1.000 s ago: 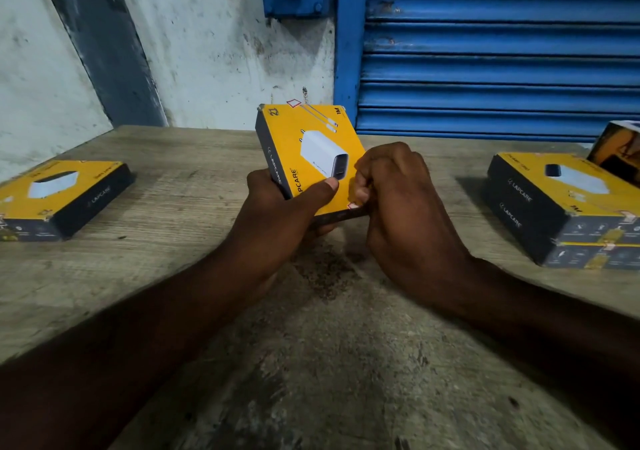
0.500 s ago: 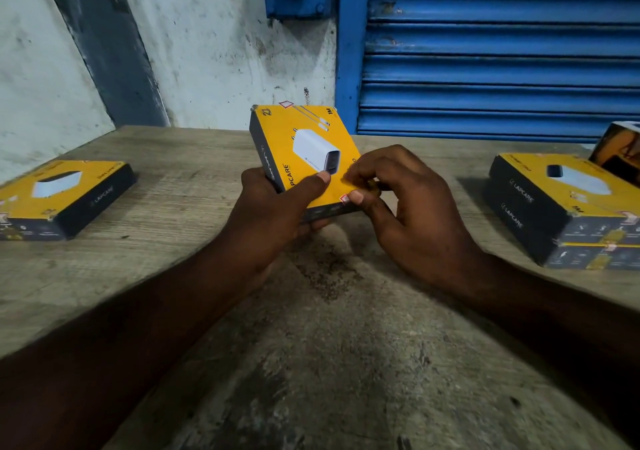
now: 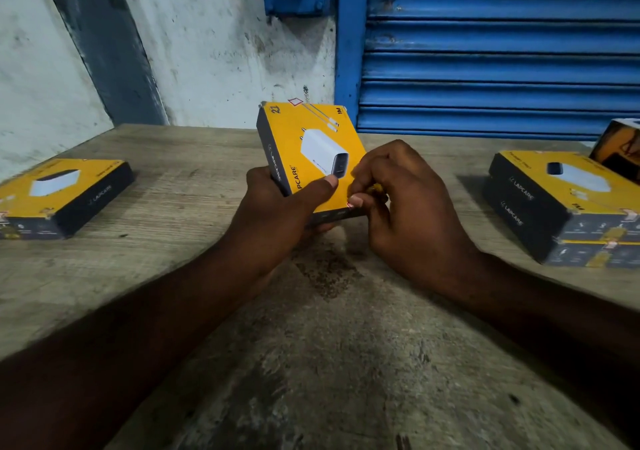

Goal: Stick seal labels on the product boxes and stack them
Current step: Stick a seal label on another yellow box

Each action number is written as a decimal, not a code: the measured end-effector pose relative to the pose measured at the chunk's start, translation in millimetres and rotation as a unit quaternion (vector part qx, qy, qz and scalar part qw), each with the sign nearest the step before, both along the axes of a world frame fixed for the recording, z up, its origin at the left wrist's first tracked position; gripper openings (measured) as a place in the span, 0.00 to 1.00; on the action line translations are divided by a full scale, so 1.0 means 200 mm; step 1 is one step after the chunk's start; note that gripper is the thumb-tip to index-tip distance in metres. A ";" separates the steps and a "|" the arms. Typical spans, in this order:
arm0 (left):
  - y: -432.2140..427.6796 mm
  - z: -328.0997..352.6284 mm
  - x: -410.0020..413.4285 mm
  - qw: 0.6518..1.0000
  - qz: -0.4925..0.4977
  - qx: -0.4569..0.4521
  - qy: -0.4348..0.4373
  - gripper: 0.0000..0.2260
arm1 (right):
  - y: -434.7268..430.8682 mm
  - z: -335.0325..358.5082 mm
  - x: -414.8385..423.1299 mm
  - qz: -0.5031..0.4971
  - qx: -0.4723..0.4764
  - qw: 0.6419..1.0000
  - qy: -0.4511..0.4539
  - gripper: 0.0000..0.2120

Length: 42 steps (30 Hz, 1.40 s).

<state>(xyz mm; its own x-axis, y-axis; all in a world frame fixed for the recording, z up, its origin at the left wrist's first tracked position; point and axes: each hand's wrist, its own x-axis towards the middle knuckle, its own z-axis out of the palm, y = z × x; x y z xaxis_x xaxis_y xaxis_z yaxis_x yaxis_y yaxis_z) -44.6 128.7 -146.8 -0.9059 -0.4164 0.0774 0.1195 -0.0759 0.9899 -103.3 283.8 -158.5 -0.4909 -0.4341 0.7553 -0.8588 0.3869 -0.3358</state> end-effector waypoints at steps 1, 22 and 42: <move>0.00 0.00 0.00 1.000 -0.005 0.004 -0.003 0.21 | 0.00 0.00 0.00 -0.005 0.014 1.000 0.007 0.04; -0.01 -0.01 -0.01 0.996 -0.062 0.060 -0.009 0.19 | -0.02 -0.01 0.01 -0.030 0.041 0.998 0.030 0.13; -0.04 0.04 0.01 0.983 -0.095 0.148 -0.060 0.06 | 0.00 -0.01 0.02 0.035 -0.023 0.997 -0.065 0.14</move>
<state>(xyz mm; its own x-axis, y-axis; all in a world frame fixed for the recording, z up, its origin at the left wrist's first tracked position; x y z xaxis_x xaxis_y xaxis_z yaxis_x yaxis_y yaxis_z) -43.1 121.0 -139.4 -0.9647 -0.2274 -0.1331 -0.0401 -0.3725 0.9271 -98.6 284.3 -160.6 -0.5562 -0.4369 0.7069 -0.8309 0.3088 -0.4629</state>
